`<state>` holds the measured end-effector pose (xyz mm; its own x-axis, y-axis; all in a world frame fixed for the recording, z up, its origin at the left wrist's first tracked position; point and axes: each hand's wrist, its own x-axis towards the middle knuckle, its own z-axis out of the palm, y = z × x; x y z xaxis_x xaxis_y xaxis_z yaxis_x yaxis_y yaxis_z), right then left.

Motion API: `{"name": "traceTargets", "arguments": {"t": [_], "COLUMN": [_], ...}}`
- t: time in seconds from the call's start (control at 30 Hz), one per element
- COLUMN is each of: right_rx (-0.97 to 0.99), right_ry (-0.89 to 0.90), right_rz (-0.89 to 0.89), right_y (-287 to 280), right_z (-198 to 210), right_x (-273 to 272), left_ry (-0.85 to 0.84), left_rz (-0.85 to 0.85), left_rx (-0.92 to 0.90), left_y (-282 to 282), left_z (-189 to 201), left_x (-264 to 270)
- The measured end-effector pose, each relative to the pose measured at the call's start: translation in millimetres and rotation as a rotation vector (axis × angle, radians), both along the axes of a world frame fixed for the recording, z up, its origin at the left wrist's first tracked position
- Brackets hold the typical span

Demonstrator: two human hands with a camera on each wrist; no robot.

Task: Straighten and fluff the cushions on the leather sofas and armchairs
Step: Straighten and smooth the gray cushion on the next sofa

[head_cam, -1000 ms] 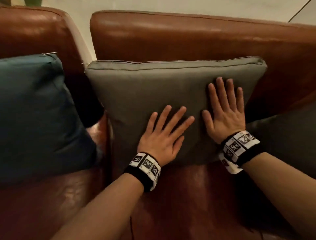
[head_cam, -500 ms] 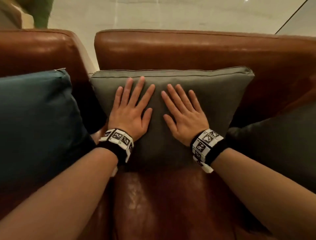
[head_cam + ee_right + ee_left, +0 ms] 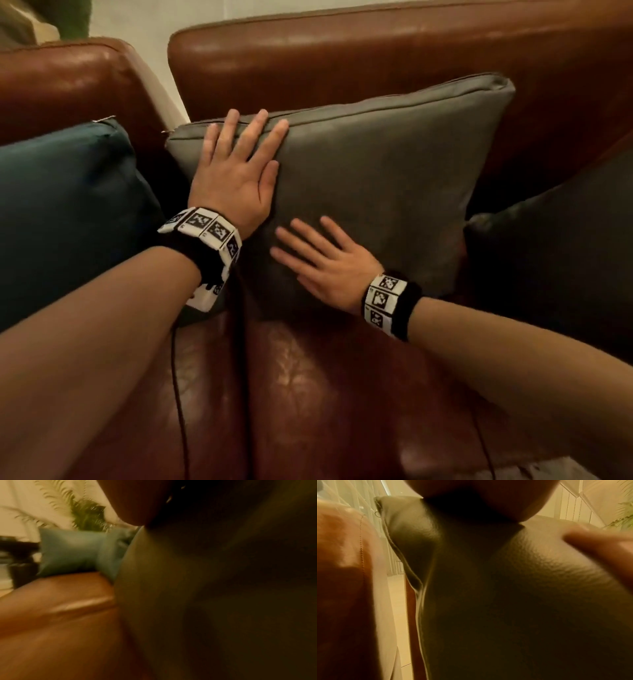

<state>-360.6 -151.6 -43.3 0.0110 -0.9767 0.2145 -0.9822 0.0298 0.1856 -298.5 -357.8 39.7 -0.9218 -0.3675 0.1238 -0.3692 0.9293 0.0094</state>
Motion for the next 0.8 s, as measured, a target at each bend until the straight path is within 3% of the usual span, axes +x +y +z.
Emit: {"name": "traceTargets", "arguments": {"t": [0.13,0.2,0.3,0.4,0.5,0.57,0.67,0.73,0.8], "right_rx": [0.320,0.261,-0.116,-0.139,-0.047,-0.049,-0.117,-0.190,-0.199], "right_ry": [0.152,0.085,-0.097,-0.138,-0.129,-0.139,-0.194,-0.231,-0.239], "right_rz": [0.221,0.217,-0.177,-0.470,-0.518,-0.551,-0.607,-0.560,-0.368], "right_y": [39,54,53,42,44,48,44,30,8], "right_z": [-52,-44,7,56,65,62,62,67,68], "right_x": [22,10,-37,-97,-126,-128,-116,-96,-65], "left_ry": [0.024,0.095,0.222,0.249,0.270,0.322,0.460,0.525,0.574], "left_rz": [-0.002,0.052,0.018,-0.047,0.193,0.442,0.741,0.675,0.480], "left_rx": [-0.072,-0.068,-0.014,0.012,0.107,0.328,0.703,0.671,0.511], "left_y": [6,18,63,111,128,137,149,148,133], "left_z": [0,-3,-23,-64,-119,-147,-151,-136,-108], "left_x": [-2,-1,-2,6,40,71,89,87,73]}}
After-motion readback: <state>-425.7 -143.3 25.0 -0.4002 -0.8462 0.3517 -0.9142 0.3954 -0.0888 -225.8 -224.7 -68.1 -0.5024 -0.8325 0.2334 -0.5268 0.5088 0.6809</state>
